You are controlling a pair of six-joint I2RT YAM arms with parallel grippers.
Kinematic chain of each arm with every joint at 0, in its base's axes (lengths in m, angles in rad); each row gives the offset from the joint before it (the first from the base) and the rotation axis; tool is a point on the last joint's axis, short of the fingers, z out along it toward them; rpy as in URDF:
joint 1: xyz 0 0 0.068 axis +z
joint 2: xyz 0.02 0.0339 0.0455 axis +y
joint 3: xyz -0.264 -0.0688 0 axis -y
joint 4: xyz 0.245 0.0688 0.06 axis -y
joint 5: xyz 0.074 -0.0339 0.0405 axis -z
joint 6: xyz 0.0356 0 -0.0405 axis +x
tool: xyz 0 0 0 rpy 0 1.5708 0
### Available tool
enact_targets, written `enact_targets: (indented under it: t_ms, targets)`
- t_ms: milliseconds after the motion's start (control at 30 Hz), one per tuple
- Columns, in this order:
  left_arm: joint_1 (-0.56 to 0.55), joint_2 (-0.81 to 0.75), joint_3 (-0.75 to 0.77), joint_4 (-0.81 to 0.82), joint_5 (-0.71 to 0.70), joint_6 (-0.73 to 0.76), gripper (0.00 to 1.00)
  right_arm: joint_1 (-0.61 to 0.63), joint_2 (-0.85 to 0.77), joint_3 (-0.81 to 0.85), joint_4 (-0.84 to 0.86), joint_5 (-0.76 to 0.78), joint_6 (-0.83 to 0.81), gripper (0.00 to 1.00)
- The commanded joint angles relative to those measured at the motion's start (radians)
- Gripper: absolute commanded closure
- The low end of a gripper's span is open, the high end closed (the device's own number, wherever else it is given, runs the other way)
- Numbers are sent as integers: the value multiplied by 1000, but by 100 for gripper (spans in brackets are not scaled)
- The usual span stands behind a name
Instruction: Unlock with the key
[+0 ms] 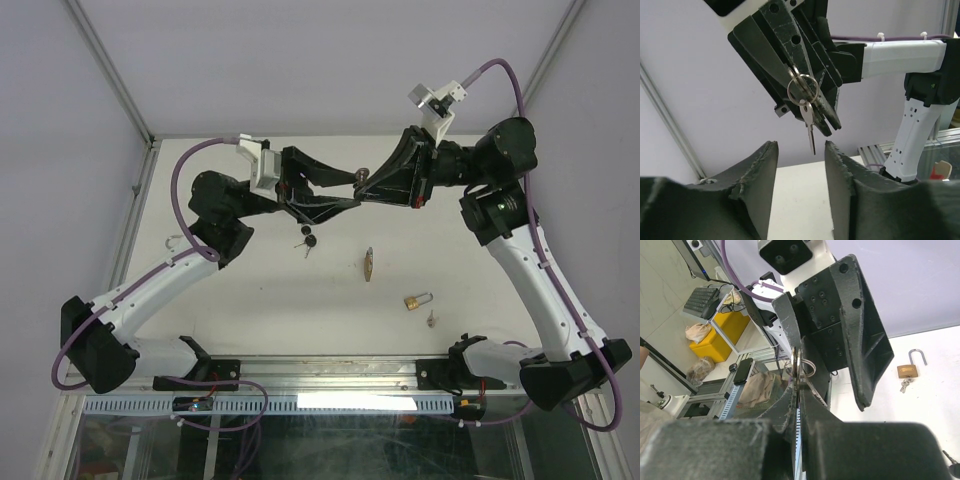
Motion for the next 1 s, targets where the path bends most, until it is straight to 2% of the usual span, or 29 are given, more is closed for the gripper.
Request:
enact_targets:
  t_ms: [0,133,233,367,433,467,567,600,700,733,833,967]
  targets:
    - [-14,3,49,81,10,-36,62,-5,-5,14,48,9,17,100]
    - [-15,3,45,74,2,-46,79,-4,0,15,46,9,15,100]
    - [-17,-1,47,85,-5,-46,100,-4,5,13,40,3,12,100]
    - [-17,-23,29,69,-51,-16,100,-4,-3,8,8,6,-18,100]
    - [-19,-40,23,5,-123,73,100,-5,-4,15,-44,8,-65,100]
    - [-19,-53,18,-29,-206,145,100,-7,-6,21,-82,9,-93,100]
    - [-19,-69,-9,-92,-398,496,100,-15,-19,33,-244,27,-219,99]
    - [-18,-71,-23,-83,-453,650,100,-20,-25,35,-354,43,-279,81]
    - [-16,-65,-92,84,-530,1175,100,-63,-50,34,-558,84,-423,11]
    - [-10,-63,-122,144,-507,1355,100,-83,-63,30,-597,113,-446,2]
    - [37,-67,-202,248,-340,1778,100,-138,-101,22,-603,152,-452,0]
    - [72,-105,-259,128,-174,2150,100,-156,-96,55,-479,277,-316,0]
